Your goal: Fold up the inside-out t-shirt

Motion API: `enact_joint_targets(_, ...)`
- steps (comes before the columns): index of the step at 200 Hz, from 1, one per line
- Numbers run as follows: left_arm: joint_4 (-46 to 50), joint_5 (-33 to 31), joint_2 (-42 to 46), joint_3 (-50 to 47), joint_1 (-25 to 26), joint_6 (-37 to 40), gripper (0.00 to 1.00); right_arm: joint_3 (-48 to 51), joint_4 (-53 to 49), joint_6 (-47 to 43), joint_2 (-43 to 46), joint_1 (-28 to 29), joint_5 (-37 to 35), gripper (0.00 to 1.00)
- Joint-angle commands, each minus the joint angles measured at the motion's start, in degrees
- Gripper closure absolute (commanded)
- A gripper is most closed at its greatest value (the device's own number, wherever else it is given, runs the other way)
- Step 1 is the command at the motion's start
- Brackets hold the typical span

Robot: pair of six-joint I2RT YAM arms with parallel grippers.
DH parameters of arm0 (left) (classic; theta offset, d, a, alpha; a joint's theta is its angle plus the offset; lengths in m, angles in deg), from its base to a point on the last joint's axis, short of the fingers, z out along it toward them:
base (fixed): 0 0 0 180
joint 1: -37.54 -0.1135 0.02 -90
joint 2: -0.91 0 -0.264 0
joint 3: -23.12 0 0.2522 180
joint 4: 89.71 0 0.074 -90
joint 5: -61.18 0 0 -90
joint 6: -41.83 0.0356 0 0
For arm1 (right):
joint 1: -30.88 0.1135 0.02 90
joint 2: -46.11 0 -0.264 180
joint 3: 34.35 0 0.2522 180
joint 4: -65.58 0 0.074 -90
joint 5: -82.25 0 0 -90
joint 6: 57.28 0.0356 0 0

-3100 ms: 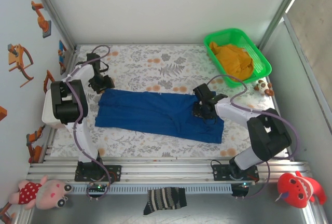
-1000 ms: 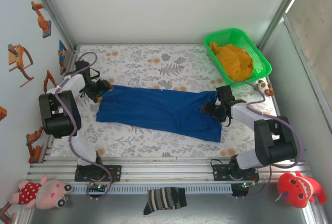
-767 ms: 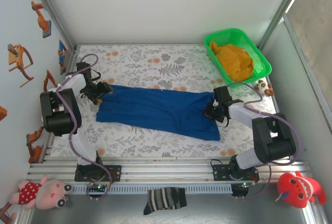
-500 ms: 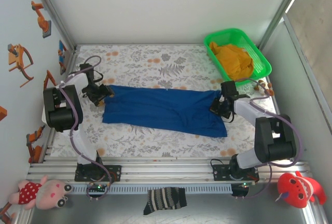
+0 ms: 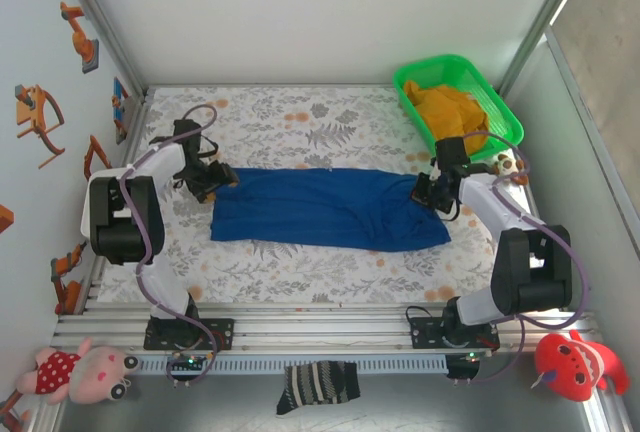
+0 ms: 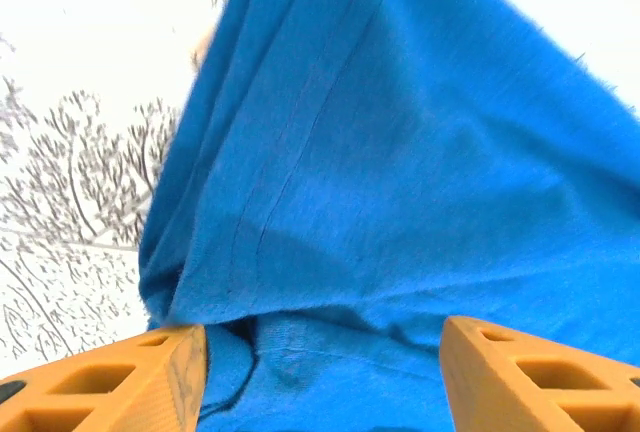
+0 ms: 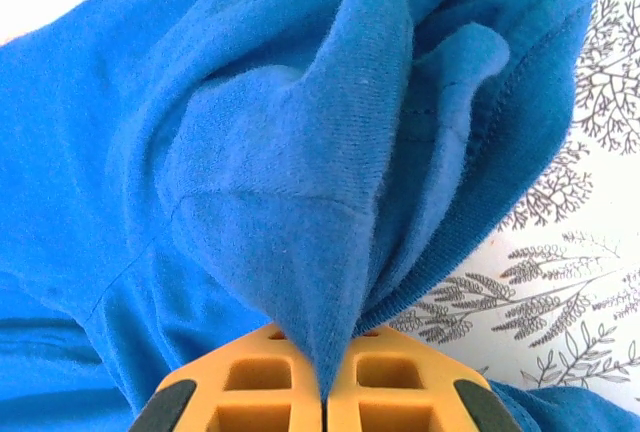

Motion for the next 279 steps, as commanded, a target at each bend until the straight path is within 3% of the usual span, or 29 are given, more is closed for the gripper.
enact_joint_targets(1,1.9,0.3,-1.9,3.9,-0.4,0.6,0.38,-3.5,-3.0,-0.8,1.3,0.0,1.4,1.0)
enact_joint_targets(55,-1.9,4.9,-7.6,3.8,0.0,-0.6,0.38,-9.8,-5.6,1.8,0.2,4.5,2.3,1.0)
enact_joint_targets(119,-5.1,4.7,-10.9,-0.2,0.6,-1.4,0.39,-23.7,-5.9,10.6,-7.4,22.7,-2.2,1.0)
enact_joint_targets(170,-5.9,4.4,-11.8,-0.9,1.0,-1.5,0.39,-40.9,-5.8,14.5,-22.1,35.9,-3.5,1.0)
enact_joint_targets(279,-7.2,4.8,-12.0,-2.7,1.3,-1.6,0.4,-70.1,-6.5,21.6,-46.0,44.7,0.7,1.0)
